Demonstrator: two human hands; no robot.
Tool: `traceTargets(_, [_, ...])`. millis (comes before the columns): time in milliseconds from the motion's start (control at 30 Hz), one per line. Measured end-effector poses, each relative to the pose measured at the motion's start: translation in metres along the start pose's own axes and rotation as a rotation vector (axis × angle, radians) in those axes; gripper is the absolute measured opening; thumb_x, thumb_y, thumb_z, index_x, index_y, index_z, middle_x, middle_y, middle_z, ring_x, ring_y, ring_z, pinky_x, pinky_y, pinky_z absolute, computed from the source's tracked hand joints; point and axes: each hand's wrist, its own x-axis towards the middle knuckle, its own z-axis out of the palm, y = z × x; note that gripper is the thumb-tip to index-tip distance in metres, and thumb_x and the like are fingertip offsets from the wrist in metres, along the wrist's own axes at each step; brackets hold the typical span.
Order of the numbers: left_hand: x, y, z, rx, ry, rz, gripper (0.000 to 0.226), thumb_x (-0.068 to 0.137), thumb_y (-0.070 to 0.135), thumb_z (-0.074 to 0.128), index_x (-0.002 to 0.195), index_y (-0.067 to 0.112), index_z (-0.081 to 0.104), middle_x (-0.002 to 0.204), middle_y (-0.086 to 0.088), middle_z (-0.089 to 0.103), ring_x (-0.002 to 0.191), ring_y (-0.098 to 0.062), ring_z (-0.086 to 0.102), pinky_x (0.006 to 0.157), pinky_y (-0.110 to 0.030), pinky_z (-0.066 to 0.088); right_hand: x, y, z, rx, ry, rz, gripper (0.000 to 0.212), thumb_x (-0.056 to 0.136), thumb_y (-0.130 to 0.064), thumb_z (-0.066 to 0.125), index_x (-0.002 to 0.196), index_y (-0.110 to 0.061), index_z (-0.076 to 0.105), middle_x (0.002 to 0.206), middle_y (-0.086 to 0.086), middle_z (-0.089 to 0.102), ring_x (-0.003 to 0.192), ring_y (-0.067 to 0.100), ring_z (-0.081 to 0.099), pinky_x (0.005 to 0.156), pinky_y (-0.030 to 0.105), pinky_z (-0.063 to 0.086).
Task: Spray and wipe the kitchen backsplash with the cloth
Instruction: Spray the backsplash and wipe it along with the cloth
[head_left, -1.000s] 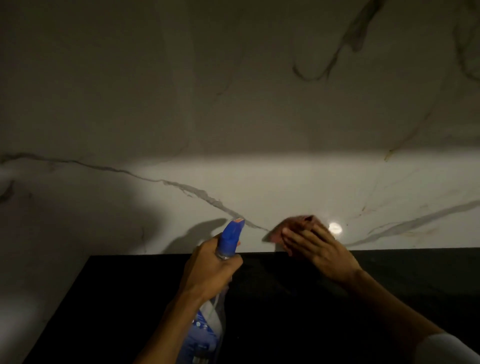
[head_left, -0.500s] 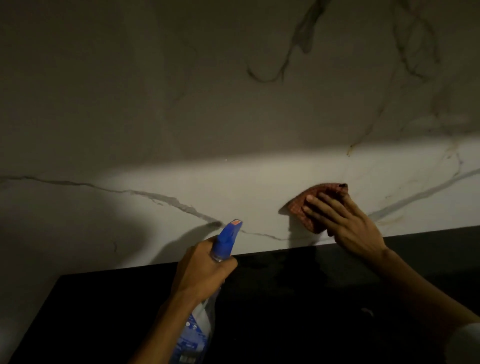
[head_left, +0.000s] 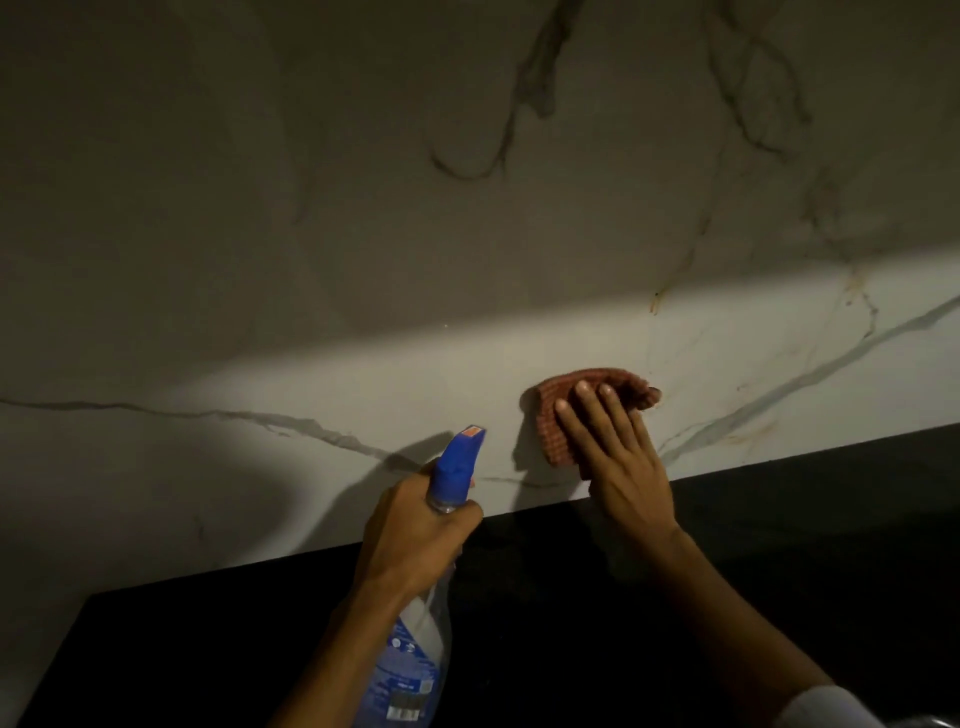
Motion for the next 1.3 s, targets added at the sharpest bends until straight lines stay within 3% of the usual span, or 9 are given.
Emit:
traceTargets(133, [0.007,0.008,0.013,0.041,0.039,0.015,0.024,0.053,0.044,0.060,0.069,0.026,0.061,0.046,0.002,0.056,0.045,-0.021,0.055,0.055,-0.052,0.056,-0.001,-0.054,0.011,0.364,0.070,0.394,0.087,0.087,0.001,0.052,0.152,-0.026,0.000,0.159,0.001,-0.018,0.146,0.026,-0.011,0.108,0.048,0.030])
traceTargets(233, [0.011,0.014,0.024,0.051,0.044,0.035,0.019,0.054,0.044,0.060,0.068,0.030,0.062,0.044,0.004,0.055,0.046,-0.025,0.056,0.055,-0.053,0.055,-0.001,-0.095,0.025,0.582,0.061,0.536,0.094,0.095,-0.006,0.053,0.146,-0.032,-0.022,0.150,-0.006,-0.038,0.145,0.025,-0.016,0.109,0.035,0.018])
traceTargets(367, [0.013,0.020,0.031,0.038,0.016,0.068,0.025,0.057,0.045,0.061,0.078,0.032,0.065,0.047,0.004,0.057,0.047,-0.021,0.057,0.055,-0.054,0.055,0.003,-0.115,0.026,0.734,0.057,0.634,0.096,0.096,-0.025,0.056,0.142,-0.027,-0.028,0.144,-0.009,-0.047,0.144,0.023,-0.020,0.116,0.038,0.006])
traceTargets(600, [0.009,0.028,0.025,0.109,0.002,0.127,0.020,0.057,0.041,0.061,0.062,0.023,0.055,0.045,0.000,0.052,0.047,-0.029,0.053,0.054,-0.058,0.055,0.022,-0.081,0.001,0.713,0.171,0.725,0.088,0.092,0.004,0.049,0.148,-0.017,-0.016,0.149,-0.005,-0.036,0.143,0.021,-0.023,0.117,0.055,0.006])
traceTargets(767, [0.006,0.045,0.026,0.071,-0.006,0.164,0.032,0.055,0.046,0.061,0.082,0.030,0.063,0.051,0.000,0.058,0.051,-0.027,0.056,0.060,-0.047,0.056,0.022,-0.050,-0.002,0.508,0.222,0.619,0.090,0.088,0.011,0.048,0.149,-0.020,-0.011,0.156,0.001,-0.025,0.144,0.023,-0.020,0.116,0.051,0.004])
traceTargets(933, [0.007,0.051,0.037,0.014,-0.064,0.172,0.035,0.055,0.044,0.061,0.086,0.027,0.062,0.051,0.000,0.052,0.049,-0.023,0.048,0.057,-0.045,0.051,0.012,-0.053,0.017,0.685,0.182,1.017,0.099,0.086,0.010,0.053,0.144,-0.022,-0.020,0.152,-0.003,-0.029,0.145,0.024,-0.012,0.117,0.047,0.002])
traceTargets(1033, [0.008,0.048,0.043,0.056,-0.020,0.184,0.029,0.056,0.041,0.060,0.076,0.020,0.059,0.052,-0.006,0.054,0.052,-0.037,0.054,0.060,-0.056,0.054,0.004,-0.058,0.026,0.873,0.111,1.222,0.095,0.084,0.016,0.047,0.148,-0.016,-0.016,0.158,0.004,-0.019,0.146,0.025,-0.007,0.111,0.031,-0.002])
traceTargets(1167, [0.009,0.045,0.044,0.095,0.027,0.188,0.024,0.056,0.045,0.059,0.067,0.024,0.059,0.048,-0.001,0.055,0.052,-0.035,0.058,0.055,-0.056,0.055,0.010,-0.076,0.021,0.952,0.107,1.228,0.093,0.086,0.014,0.045,0.149,-0.019,-0.015,0.160,0.006,-0.013,0.146,0.024,-0.006,0.118,0.040,-0.001])
traceTargets(1300, [0.012,0.053,0.038,0.056,0.111,0.206,0.030,0.054,0.049,0.059,0.080,0.035,0.062,0.055,-0.008,0.063,0.055,-0.036,0.063,0.056,-0.056,0.057,0.033,-0.097,0.002,0.881,0.256,0.912,0.097,0.089,0.003,0.054,0.140,-0.029,-0.022,0.155,0.000,-0.024,0.145,0.020,-0.015,0.118,0.043,-0.004])
